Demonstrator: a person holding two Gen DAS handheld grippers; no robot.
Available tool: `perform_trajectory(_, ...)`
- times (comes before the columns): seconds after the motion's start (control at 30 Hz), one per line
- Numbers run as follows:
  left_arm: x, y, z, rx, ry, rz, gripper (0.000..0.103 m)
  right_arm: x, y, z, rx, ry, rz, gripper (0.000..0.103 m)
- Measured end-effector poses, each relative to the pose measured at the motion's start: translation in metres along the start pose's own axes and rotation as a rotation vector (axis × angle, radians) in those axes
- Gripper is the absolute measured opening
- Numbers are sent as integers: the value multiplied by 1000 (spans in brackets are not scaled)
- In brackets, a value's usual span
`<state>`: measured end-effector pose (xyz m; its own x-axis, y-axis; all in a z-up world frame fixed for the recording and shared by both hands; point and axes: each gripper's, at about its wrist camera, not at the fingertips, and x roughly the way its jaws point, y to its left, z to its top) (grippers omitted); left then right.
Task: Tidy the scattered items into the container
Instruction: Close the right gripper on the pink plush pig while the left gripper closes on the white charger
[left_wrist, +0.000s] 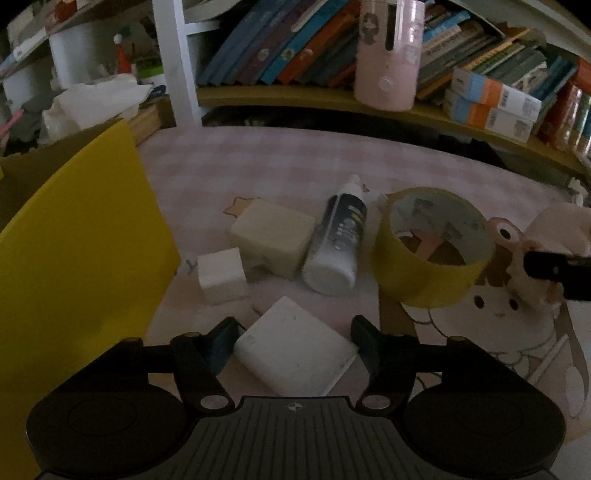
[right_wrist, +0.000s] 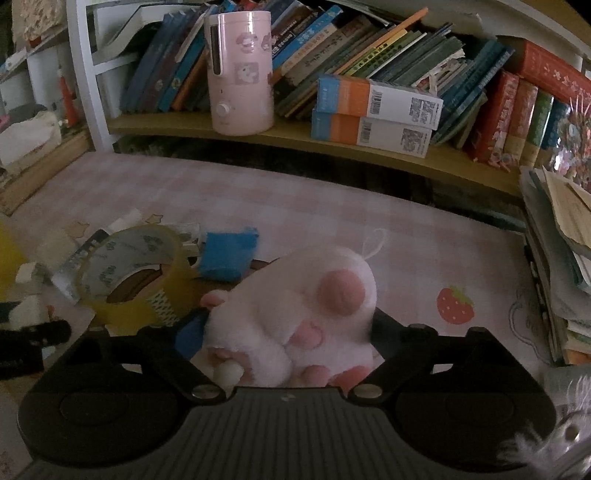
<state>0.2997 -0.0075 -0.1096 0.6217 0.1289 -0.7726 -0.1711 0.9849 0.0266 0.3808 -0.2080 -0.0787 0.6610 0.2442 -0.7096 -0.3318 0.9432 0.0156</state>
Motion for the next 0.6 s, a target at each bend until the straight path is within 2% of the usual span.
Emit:
perform_trajectory(0.17,-18,-9,-1,-2,-26,-45,67,-12,-2,-3,13,-4,18,84)
perform_trajectory(0.6,-81,-24,-10,24,-69,-145,67,-67,7,-20,38,-12,59,84)
